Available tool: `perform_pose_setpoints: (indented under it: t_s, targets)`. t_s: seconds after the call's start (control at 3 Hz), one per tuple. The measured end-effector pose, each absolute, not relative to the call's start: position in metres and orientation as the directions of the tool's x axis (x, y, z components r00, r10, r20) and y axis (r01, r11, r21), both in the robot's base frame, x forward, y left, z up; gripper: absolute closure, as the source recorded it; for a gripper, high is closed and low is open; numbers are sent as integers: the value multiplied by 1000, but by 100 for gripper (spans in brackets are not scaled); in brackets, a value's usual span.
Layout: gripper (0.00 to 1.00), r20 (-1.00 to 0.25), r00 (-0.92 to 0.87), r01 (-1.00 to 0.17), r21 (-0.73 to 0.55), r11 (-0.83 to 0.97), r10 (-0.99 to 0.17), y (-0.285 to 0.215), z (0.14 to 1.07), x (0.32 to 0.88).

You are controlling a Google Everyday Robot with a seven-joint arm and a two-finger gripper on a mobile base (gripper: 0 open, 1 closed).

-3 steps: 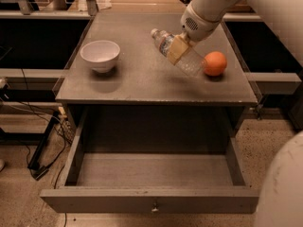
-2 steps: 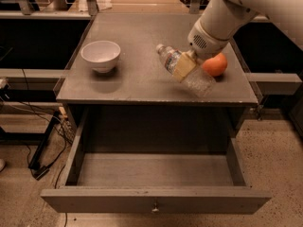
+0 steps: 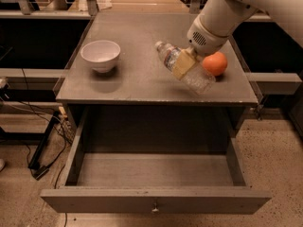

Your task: Place water bottle into top drawer

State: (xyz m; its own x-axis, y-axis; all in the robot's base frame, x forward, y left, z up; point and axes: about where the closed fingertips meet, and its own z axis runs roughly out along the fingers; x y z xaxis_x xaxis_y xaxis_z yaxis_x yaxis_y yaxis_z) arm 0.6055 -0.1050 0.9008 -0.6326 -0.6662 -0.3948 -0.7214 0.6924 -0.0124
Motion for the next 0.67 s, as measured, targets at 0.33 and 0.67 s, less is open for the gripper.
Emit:
perform_pose_setpoints:
  t_s: [0.33, 0.67]
  targets:
    - [100, -370, -655, -708, -6, 707, -659, -111, 896, 580]
    - [100, -333, -698, -673, 3, 739, -634, -123, 888, 542]
